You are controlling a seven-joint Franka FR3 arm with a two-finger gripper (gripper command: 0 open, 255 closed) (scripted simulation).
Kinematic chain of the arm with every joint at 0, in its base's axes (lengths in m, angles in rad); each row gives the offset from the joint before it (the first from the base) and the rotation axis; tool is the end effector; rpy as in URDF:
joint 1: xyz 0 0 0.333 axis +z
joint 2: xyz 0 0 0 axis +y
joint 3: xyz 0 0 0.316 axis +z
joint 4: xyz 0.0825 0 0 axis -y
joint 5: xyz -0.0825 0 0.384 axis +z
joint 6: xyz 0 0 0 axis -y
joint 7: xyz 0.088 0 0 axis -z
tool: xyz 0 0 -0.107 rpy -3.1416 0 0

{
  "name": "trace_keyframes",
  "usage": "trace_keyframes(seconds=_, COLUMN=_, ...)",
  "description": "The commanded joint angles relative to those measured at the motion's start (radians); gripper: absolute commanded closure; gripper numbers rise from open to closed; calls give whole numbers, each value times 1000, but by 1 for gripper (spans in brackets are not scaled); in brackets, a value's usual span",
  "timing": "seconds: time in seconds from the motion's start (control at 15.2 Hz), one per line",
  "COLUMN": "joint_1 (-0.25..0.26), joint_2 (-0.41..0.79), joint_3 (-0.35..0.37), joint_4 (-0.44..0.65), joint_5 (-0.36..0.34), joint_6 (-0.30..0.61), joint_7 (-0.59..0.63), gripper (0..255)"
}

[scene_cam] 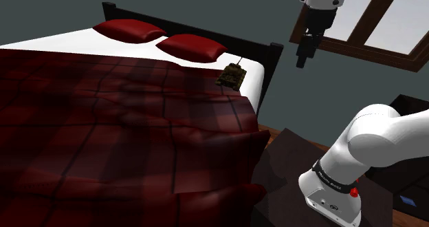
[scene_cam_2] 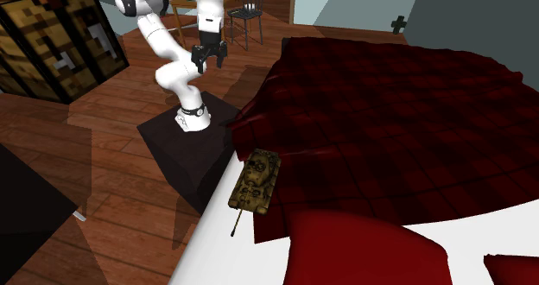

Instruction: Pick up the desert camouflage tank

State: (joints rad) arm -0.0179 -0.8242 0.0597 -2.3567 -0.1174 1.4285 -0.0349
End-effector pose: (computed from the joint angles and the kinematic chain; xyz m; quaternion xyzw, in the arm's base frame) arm 0.2812 0.0038 0.5907 0.9952 0.0222 -0.0527 0.0799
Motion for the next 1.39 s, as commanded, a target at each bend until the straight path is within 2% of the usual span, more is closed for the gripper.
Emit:
trace_keyframes(seconds=0.0, joint_1=0, joint_2=0, joint_3=0, joint_4=0, joint_5=0, joint_6=0, joint_7=0, gripper=0)
trace_keyframes(seconds=0.66, joint_1=-99, joint_2=360, joint_3=20, joint_4=124, joint_5=54, joint_6=246, joint_7=268, gripper=0)
trace_keyframes(seconds=1.32, joint_1=-175, joint_2=718, joint_3=-5, joint_4=355, joint_5=83, joint_6=395, joint_7=492, gripper=0)
